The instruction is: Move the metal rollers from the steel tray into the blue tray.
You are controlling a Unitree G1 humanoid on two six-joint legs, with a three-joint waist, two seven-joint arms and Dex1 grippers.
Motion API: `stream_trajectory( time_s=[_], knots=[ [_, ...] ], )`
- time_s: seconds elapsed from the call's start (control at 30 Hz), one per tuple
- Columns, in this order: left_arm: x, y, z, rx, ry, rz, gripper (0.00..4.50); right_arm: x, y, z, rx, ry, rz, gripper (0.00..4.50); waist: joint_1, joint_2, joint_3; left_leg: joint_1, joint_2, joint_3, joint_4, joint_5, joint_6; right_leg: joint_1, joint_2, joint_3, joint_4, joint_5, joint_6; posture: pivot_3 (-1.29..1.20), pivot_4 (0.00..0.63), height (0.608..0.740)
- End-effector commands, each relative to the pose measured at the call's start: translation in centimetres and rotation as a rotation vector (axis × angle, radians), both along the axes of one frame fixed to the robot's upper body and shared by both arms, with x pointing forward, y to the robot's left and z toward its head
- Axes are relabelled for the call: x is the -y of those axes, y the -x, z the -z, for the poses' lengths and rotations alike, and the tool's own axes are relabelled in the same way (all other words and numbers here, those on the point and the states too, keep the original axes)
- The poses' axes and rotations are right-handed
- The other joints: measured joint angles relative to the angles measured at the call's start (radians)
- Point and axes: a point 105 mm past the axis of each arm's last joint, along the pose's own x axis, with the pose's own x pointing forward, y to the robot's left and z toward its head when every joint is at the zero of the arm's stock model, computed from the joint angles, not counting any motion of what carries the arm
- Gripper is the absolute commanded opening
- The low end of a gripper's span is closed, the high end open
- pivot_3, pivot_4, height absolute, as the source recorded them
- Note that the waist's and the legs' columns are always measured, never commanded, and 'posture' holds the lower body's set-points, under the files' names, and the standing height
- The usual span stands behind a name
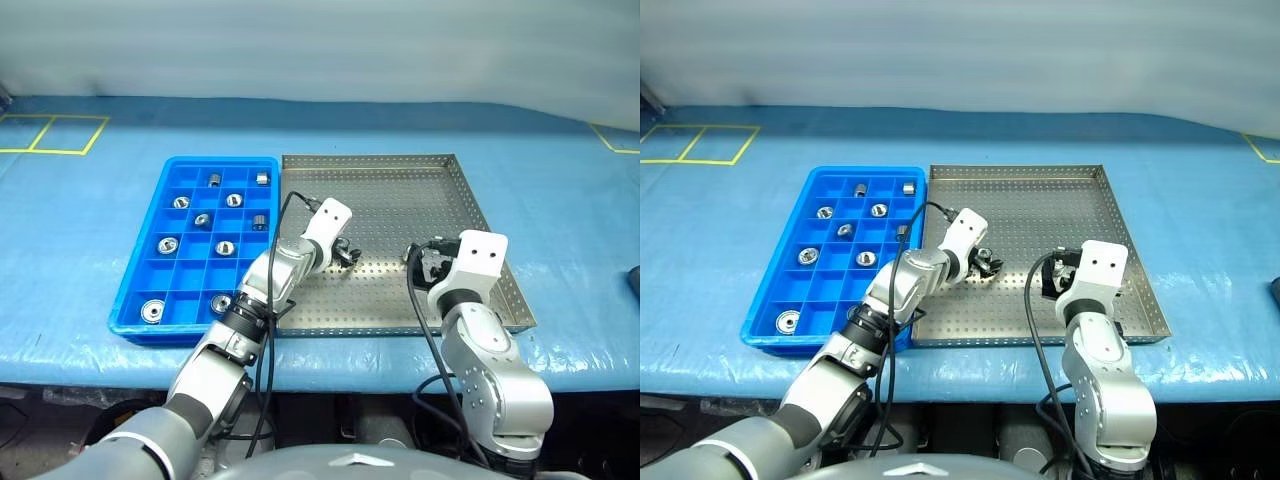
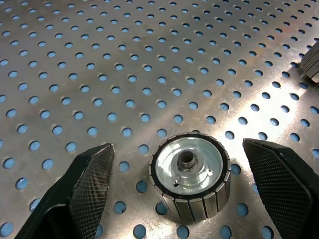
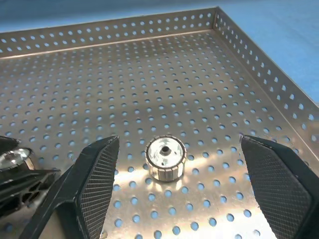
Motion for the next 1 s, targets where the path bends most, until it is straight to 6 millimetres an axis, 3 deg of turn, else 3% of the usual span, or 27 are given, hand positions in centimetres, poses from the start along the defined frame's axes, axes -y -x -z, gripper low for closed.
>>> stream_trajectory(
  time_s=[0.03, 0.2, 0.23, 0.3, 0.5, 0.53, 0.8, 0.9, 1.0],
  knots=[
    [0.5, -0.1, -0.7, 0.019, 0.007, 0.017, 4.5, -0.1, 0.5, -0.6, 0.033, -0.018, 0.012, 4.09, 0.0, 0.0, 0.0, 0.0, 0.0, 0.0, 0.0, 0.0, 0.0, 0.0, 0.0, 0.0, 0.0, 0.0, 0.0, 0.02, 0.15, 0.74],
    [0.5, 0.1, -0.6, 0.008, 0.006, 0.026, 4.5, -0.5, 0.6, 0.4, -0.007, -0.02, -0.01, 4.09, 0.0, 0.0, 0.0, 0.0, 0.0, 0.0, 0.0, 0.0, 0.0, 0.0, 0.0, 0.0, 0.0, 0.0, 0.0, 0.03, 0.15, 0.74],
    [0.6, 0.1, -0.6, 0.007, 0.006, 0.03, 4.32, -0.6, 0.6, 0.6, -0.014, -0.022, -0.012, 4.12, 0.0, 0.0, 0.0, 0.0, 0.0, 0.0, 0.0, 0.0, 0.0, 0.0, 0.0, 0.0, 0.0, 0.0, 0.0, 0.03, 0.15, 0.74],
    [0.6, 0.4, -0.5, 0.003, 0.009, 0.04, 3.92, -0.9, 0.6, 0.9, -0.024, -0.026, -0.026, 4.13, 0.0, 0.0, 0.0, 0.0, 0.0, 0.0, 0.0, 0.0, 0.0, 0.0, 0.0, 0.0, 0.0, 0.0, 0.0, 0.03, 0.15, 0.74],
    [0.7, 0.5, -1.5, 0.017, 0.041, 0.041, 1.92, -1.4, 0.3, 1.2, -0.032, -0.035, -0.043, 4.13, 0.0, 0.0, 0.0, 0.0, 0.0, 0.0, 0.0, 0.0, 0.0, 0.0, 0.0, 0.0, 0.0, 0.0, 0.0, 0.03, 0.15, 0.74],
    [0.8, 0.4, -1.9, 0.025, 0.053, 0.039, 1.78, -1.5, 0.2, 1.2, -0.032, -0.035, -0.048, 4.13, 0.0, 0.0, 0.0, 0.0, 0.0, 0.0, 0.0, 0.0, 0.0, 0.0, 0.0, 0.0, 0.0, 0.0, 0.0, 0.03, 0.15, 0.74],
    [-0.3, -0.4, -7.9, 0.18, 0.236, -0.024, 1.78, -2.7, -0.7, 1.2, -0.03, -0.035, -0.099, 4.13, 0.001, -0.002, 0.001, -0.001, 0.0, 0.0, 0.0, 0.0, 0.0, -0.001, 0.0, 0.0, 0.0, 0.0, 0.0, 0.1, 0.15, 0.74],
    [-2.4, -0.9, -10.8, 0.286, 0.306, -0.11, 1.78, -3.4, -1.0, 1.1, -0.027, -0.017, -0.138, 4.13, 0.004, -0.003, 0.002, -0.001, 0.0, 0.0, -0.001, 0.0, 0.0, -0.001, 0.0, 0.0, 0.0, 0.0, 0.0, 0.11, 0.15, 0.74],
    [-5.1, -1.2, -12.4, 0.368, 0.305, -0.215, 1.78, -3.6, -1.1, 1.1, -0.03, -0.001, -0.164, 4.13, 0.008, -0.003, 0.002, -0.001, 0.0, -0.001, -0.001, 0.0, 0.0, -0.001, 0.0, 0.0, 0.0, 0.0, 0.0, 0.13, 0.15, 0.74]
  ],
)
